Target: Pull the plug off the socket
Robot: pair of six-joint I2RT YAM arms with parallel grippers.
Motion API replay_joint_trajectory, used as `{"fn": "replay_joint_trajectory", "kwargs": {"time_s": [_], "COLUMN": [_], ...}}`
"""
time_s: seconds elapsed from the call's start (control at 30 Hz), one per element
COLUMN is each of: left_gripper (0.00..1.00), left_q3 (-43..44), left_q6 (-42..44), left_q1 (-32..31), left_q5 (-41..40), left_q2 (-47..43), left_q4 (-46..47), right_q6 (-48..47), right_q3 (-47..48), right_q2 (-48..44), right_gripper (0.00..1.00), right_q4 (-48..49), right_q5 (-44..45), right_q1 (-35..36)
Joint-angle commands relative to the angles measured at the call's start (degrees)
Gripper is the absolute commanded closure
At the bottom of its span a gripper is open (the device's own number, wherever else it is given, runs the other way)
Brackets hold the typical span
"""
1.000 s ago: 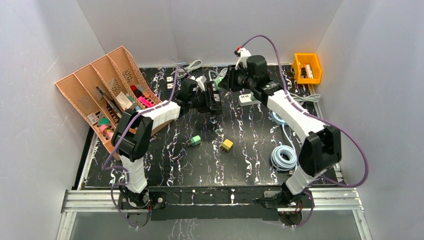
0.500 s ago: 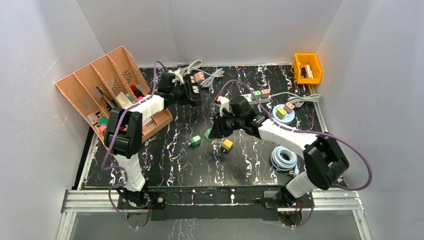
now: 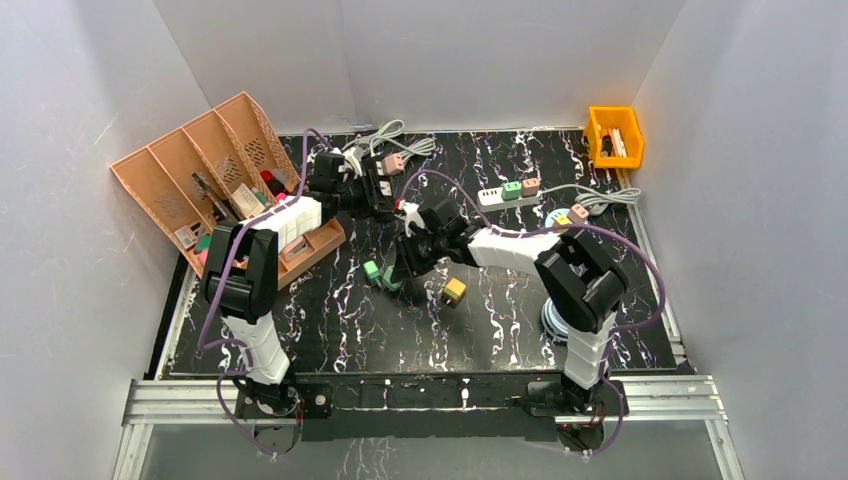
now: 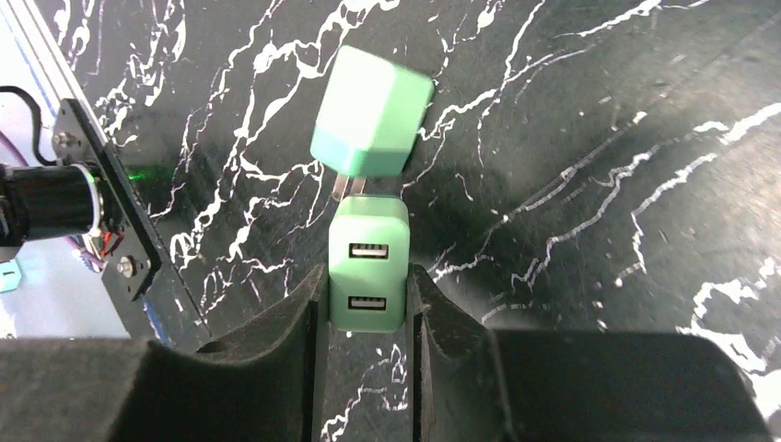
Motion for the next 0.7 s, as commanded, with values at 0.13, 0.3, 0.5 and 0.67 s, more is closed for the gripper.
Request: {"fn": "replay_joint_trajectory", "kwargs": {"time_s": [0.13, 0.3, 0.5, 0.67], "left_gripper": [1.0, 1.0, 1.0, 1.0], "left_q3": [0.46, 0.88, 0.58, -0.57], "left_q6": [1.72, 1.9, 3.47, 0.35], "left_q1": [0.38, 0.56, 1.05, 0.9], "left_q5": [2.33, 2.56, 1.09, 3.8], "left_q2": [-3.77, -3.35, -4.19, -3.88], "left_q4": [0.44, 0.15, -1.62, 2.1], "right_q6": [-0.93, -1.22, -4.73, 2.68], "right_q3": [8.1, 12.44, 8.25, 5.79], "right_q2": [6.94, 10.74, -0.54, -11.9], "right_gripper": [1.0, 1.0, 0.02, 0.02], "right_q4": [3.06, 2.75, 7.5, 14.79], "right_q5": [-2.73, -4.28, 1.14, 7.22], "right_q1": [2.89, 3.37, 1.44, -14.36]}}
